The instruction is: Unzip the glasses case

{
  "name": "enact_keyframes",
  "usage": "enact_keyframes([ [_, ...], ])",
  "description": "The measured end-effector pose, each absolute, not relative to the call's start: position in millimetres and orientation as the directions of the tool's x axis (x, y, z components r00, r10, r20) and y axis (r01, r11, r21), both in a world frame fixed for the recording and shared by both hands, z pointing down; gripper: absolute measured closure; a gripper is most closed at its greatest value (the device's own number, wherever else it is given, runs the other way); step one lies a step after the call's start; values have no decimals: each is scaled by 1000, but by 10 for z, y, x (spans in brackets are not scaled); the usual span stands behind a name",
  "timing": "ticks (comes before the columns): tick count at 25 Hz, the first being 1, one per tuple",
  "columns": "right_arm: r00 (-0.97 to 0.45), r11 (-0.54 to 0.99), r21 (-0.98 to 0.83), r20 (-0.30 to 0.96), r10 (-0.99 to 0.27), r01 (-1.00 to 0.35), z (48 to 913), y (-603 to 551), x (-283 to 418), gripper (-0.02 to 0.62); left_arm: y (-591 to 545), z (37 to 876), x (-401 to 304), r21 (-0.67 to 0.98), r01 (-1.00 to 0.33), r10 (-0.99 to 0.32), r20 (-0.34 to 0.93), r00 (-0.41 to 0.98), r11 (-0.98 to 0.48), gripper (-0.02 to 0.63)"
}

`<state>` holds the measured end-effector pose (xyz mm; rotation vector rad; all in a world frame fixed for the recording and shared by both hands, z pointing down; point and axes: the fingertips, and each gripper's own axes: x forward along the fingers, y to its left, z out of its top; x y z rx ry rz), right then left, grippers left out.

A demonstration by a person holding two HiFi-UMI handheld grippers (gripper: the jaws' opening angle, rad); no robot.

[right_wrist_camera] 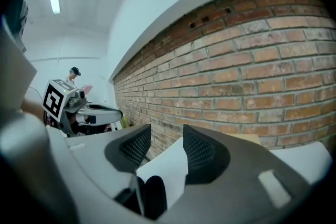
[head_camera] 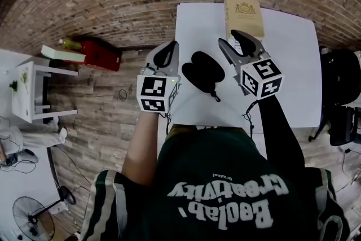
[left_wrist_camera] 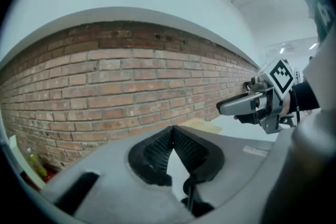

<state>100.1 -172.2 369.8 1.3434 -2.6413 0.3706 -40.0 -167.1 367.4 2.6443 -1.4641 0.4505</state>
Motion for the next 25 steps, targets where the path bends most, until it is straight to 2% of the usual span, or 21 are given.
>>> enact_keyframes([
  [9, -566, 564, -49, 77, -821, -824, 2811, -1721, 1056, 377, -1705, 2431, -374, -137, -847, -858, 39, 513, -513, 591],
  [16, -559, 560, -18, 73, -826, -829, 2752, -1672, 1070, 382, -1638, 2288, -289, -187, -824, -841, 17, 541, -534, 598],
  [20, -549, 551, -1, 87, -831, -835, 2775, -1647, 1091, 434, -1630, 2304, -289, -193, -826, -844, 24, 536, -530, 598],
  [24, -531, 533, 10, 80, -844, -846, 2785, -1658, 1133, 577, -1636, 2317, -297, -198, -828, -848, 25, 530, -524, 598],
  [25, -530, 533, 15, 76, -844, -846, 2779, -1654, 1137, 588, -1636, 2314, -300, -198, -829, -848, 23, 529, -523, 598],
])
